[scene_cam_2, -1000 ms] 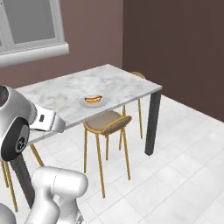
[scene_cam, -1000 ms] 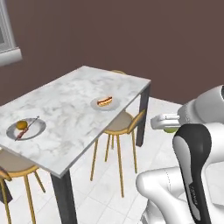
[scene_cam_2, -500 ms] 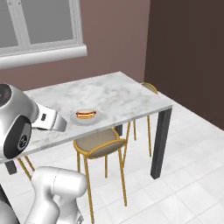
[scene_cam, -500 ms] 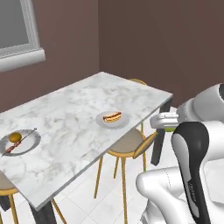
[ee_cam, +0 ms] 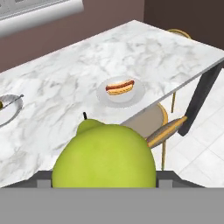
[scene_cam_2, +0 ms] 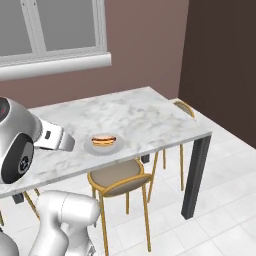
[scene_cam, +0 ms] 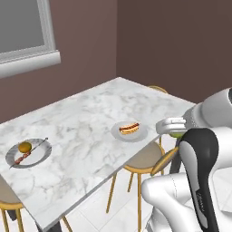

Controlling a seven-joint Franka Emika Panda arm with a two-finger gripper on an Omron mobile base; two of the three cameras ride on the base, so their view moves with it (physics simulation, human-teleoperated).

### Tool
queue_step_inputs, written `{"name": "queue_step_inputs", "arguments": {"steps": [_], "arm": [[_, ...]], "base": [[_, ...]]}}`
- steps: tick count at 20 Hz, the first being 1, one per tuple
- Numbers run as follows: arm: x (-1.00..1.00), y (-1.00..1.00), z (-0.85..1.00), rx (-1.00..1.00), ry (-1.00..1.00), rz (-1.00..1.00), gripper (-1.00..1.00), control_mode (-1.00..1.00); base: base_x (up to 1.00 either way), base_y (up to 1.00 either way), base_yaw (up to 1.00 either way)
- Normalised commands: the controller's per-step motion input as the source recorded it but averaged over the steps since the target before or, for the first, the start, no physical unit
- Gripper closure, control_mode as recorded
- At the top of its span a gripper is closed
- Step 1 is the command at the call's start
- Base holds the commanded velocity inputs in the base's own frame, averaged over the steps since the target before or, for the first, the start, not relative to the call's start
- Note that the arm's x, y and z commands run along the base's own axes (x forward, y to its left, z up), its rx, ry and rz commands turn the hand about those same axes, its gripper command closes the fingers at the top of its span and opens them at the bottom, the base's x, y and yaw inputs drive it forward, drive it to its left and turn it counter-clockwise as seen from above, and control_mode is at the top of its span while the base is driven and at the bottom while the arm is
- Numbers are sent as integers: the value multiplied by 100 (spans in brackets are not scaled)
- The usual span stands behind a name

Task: Pick up the pear and orange from the fridge and place one fruit on each plate on the dining counter.

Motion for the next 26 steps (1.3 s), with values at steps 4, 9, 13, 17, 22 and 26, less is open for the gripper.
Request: {"name": "queue_step_inputs", "arguments": {"steps": [4, 9, 13, 17, 22, 26], "arm": [[0, 0, 0, 0, 0, 0, 100, 100], [0, 0, 0, 0, 0, 0, 100, 100], [0, 0, 0, 0, 0, 0, 100, 100], [0, 0, 0, 0, 0, 0, 100, 100], [0, 0, 0, 0, 0, 0, 100, 100], [75, 5, 0, 0, 40, 0, 100, -100]], "base": [[98, -3, 2], [46, 0, 0], [0, 0, 0], [0, 0, 0], [12, 0, 0], [21, 0, 0]]}}
